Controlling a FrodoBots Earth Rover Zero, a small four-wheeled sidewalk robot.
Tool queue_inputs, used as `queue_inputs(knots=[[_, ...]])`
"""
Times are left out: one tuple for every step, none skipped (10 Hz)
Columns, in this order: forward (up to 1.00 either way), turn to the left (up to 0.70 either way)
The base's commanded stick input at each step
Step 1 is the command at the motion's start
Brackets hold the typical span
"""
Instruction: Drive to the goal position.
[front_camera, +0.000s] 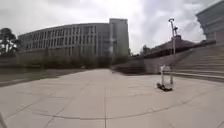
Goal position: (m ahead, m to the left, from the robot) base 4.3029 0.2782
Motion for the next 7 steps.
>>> queue_inputs(knots=[[0.70,0.00],[0.70,0.00],[0.70,0.00],[0.70,0.00],[0.70,0.00],[0.70,0.00],[0.70,0.00]])
